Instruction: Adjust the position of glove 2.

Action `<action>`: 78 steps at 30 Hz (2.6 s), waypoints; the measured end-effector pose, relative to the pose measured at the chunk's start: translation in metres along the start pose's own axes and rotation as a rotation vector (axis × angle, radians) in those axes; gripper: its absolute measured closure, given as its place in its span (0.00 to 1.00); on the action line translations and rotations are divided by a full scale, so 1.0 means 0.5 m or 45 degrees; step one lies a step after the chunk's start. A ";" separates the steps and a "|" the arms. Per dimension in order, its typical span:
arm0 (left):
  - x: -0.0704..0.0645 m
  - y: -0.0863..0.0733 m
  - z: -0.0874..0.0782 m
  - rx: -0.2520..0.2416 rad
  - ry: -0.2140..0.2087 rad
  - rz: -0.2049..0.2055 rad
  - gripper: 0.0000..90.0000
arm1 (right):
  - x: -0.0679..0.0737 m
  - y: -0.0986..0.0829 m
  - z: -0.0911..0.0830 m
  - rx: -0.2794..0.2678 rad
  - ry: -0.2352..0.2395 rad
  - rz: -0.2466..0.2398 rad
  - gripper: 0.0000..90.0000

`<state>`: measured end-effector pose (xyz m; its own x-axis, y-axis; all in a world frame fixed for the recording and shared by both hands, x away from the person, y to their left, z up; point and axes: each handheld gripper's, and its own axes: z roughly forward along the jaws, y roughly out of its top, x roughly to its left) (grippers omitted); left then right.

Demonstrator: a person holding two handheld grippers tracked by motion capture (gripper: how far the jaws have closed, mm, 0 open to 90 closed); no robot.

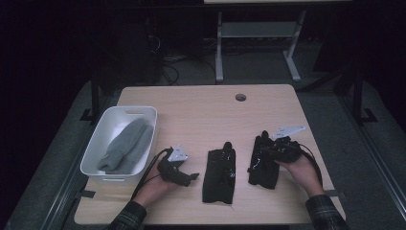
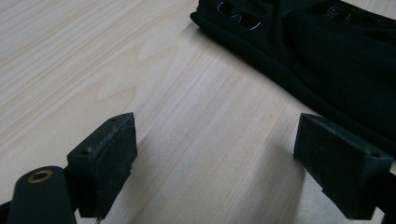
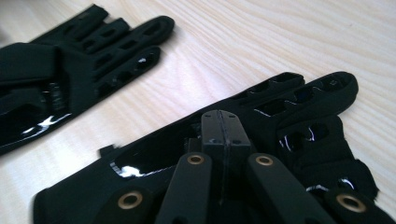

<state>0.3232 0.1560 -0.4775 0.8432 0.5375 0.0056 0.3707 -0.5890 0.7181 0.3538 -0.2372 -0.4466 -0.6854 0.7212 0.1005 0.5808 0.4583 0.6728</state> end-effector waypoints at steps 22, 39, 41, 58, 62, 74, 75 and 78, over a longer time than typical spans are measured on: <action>-0.001 -0.001 0.000 -0.003 0.002 -0.002 0.14 | 0.083 -0.014 0.038 0.089 0.068 -0.089 1.00; -0.001 -0.001 0.000 -0.003 0.003 -0.002 0.14 | 0.146 -0.009 0.045 0.093 0.115 -0.181 1.00; -0.001 -0.001 0.000 -0.003 0.003 -0.001 0.14 | 0.141 -0.008 0.033 0.054 0.119 -0.168 0.94; 0.004 0.005 -0.014 0.013 -0.018 -0.070 0.25 | 0.080 -0.096 -0.065 -0.015 0.026 -0.045 1.00; -0.001 0.013 -0.020 -0.026 -0.061 -0.097 0.32 | 0.090 -0.112 -0.070 0.002 0.057 -0.053 1.00; -0.037 0.044 0.011 0.022 -0.121 -0.064 0.32 | 0.122 -0.118 -0.063 0.050 0.146 -0.109 1.00; -0.037 0.046 0.013 0.025 -0.123 -0.052 0.32 | 0.125 -0.117 -0.062 0.054 0.158 -0.105 1.00; -0.037 0.050 0.016 0.031 -0.128 -0.053 0.32 | 0.133 -0.114 -0.055 0.067 0.178 -0.136 1.00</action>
<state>0.3201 0.1263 -0.4650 0.8613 0.4992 -0.0943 0.4143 -0.5828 0.6990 0.2629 -0.2296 -0.4579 -0.7969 0.5892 0.1337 0.5208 0.5578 0.6462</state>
